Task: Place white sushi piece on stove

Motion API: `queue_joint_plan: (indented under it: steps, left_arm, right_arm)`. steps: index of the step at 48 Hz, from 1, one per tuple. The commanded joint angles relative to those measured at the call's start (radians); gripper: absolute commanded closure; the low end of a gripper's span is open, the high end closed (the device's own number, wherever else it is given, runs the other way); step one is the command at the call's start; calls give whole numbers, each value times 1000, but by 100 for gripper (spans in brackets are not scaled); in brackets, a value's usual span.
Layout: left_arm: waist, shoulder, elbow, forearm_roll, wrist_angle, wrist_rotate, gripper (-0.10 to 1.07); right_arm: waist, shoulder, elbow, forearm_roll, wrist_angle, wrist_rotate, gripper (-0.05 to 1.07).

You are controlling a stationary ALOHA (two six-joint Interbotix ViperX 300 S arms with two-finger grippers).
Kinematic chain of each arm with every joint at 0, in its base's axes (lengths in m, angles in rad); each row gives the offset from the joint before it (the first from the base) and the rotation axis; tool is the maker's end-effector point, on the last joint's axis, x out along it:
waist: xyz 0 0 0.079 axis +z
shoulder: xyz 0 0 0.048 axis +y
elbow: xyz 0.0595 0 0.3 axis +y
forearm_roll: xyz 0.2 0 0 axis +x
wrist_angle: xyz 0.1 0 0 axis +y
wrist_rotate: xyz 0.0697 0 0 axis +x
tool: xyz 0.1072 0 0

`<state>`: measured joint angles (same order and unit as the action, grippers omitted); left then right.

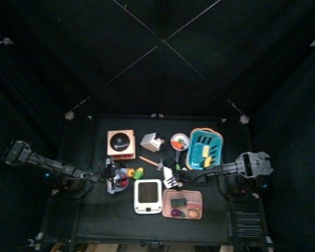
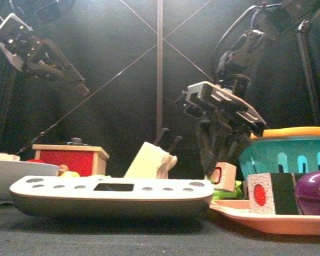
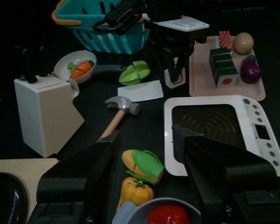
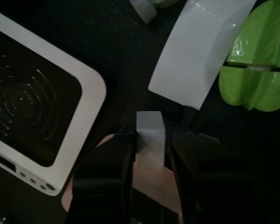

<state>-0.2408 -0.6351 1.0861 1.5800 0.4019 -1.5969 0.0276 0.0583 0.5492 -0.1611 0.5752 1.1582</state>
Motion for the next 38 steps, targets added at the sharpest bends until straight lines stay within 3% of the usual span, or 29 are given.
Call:
queue_joint_plan:
  steps: [1, 11, 27, 38]
  left_arm:
    - [3, 2, -12, 0, 2, -2, 11]
    - [3, 2, -11, -26, 2, 0, 11]
    - [3, 0, -9, -25, 2, 0, 11]
    - [3, 2, -11, -21, 3, 5, 11]
  right_arm:
    - [8, -55, -23, -5, -5, -3, 42]
    - [17, -91, -32, -31, -63, -11, 42]
    - [29, -38, -15, -40, -474, -41, 42]
    - [37, 29, -28, -40, -598, -34, 42]
